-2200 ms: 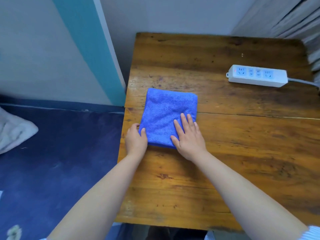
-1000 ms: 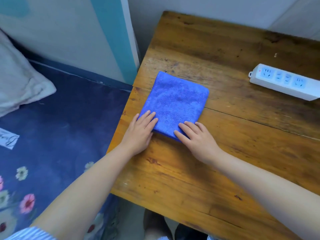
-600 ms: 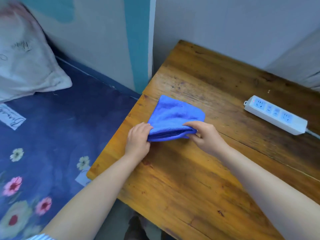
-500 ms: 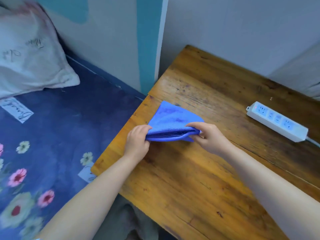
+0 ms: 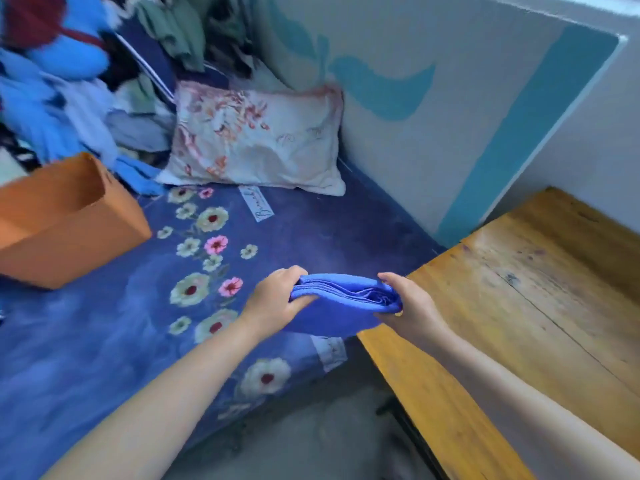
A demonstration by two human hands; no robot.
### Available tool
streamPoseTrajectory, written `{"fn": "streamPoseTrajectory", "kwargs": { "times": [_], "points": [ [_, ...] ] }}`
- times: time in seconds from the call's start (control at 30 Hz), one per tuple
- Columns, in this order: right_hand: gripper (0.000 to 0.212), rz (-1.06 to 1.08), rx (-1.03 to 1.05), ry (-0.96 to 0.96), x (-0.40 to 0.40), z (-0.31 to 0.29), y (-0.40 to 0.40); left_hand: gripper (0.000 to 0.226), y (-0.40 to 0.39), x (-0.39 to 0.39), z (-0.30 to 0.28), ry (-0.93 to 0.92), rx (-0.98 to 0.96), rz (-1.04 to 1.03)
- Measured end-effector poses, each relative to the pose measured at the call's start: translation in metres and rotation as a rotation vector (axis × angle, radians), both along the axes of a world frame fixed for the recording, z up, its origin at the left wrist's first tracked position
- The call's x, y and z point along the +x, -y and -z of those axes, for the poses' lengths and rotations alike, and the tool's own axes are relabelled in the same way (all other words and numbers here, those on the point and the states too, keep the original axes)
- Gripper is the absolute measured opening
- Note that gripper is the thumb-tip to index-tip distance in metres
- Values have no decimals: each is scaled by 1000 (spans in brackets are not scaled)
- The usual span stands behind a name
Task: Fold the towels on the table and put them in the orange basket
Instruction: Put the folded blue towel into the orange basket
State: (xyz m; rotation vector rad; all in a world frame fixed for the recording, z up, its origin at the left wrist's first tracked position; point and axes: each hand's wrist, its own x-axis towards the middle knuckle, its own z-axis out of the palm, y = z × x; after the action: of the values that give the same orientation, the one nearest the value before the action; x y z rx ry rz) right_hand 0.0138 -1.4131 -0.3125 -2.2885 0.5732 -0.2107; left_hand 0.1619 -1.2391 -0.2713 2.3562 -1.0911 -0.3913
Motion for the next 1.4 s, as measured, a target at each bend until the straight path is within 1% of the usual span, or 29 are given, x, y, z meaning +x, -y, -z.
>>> {"fn": "streamPoseTrajectory", "kwargs": {
  "times": [0.1,0.13,0.23,0.27,0.37,0.5,0.6,0.67,0.77,0.8,0.83,0.9,0.93,1.0,1.03,1.07,1.1,1.17,1.2,1.3,1.33,1.4],
  "points": [
    [43,-120,-22,72,33,-24,-55,36,-80,13,-16,11,24,-93],
    [38,-202,-39,99,48,-38,-83,40,-118,15,-26,32,19,-135],
    [30,-450,-160,135,74,-72,-137,47,-193,17,-47,117,-22,-144],
    [27,-520,-181,147,83,-83,-157,46,-220,17,-58,137,-21,-145],
    [22,-643,-198,158,105,-116,-209,33,-288,18,-82,211,-68,-188],
    [17,-832,-195,197,143,-150,-273,25,-361,26,-105,247,-142,-394],
    [12,-930,-194,197,173,-162,-303,24,-393,41,-111,231,-181,-524],
    [21,-954,-203,182,201,-165,-319,29,-407,57,-112,206,-205,-592],
    [30,-947,-197,163,251,-166,-336,53,-420,95,-112,97,-245,-707],
    [36,-938,-186,164,267,-166,-340,57,-422,109,-112,45,-254,-735],
    [41,-921,-162,163,284,-168,-343,51,-424,126,-113,2,-259,-743],
    [45,-896,-112,175,325,-168,-346,17,-429,166,-115,-36,-260,-738],
    [43,-885,-87,183,346,-167,-346,15,-429,187,-116,-37,-276,-738],
    [33,-858,-11,178,395,-167,-342,25,-428,235,-118,-50,-313,-757],
    [34,-837,33,167,409,-166,-341,27,-427,249,-119,-56,-320,-768],
    [44,-827,75,148,435,-166,-337,28,-425,274,-120,-75,-325,-769],
    [52,-824,88,129,453,-166,-334,30,-422,291,-119,-85,-325,-771],
    [56,-824,85,98,490,-165,-330,30,-419,325,-115,-105,-315,-768],
    [53,-819,69,81,508,-163,-328,27,-418,341,-111,-106,-313,-776],
    [31,-836,-26,63,564,-159,-331,12,-418,395,-101,-123,-357,-809],
    [26,-836,-38,66,584,-156,-334,10,-419,416,-97,-125,-382,-823],
    [22,-814,-24,84,620,-149,-341,18,-420,453,-89,-127,-451,-861]
  ]
}}
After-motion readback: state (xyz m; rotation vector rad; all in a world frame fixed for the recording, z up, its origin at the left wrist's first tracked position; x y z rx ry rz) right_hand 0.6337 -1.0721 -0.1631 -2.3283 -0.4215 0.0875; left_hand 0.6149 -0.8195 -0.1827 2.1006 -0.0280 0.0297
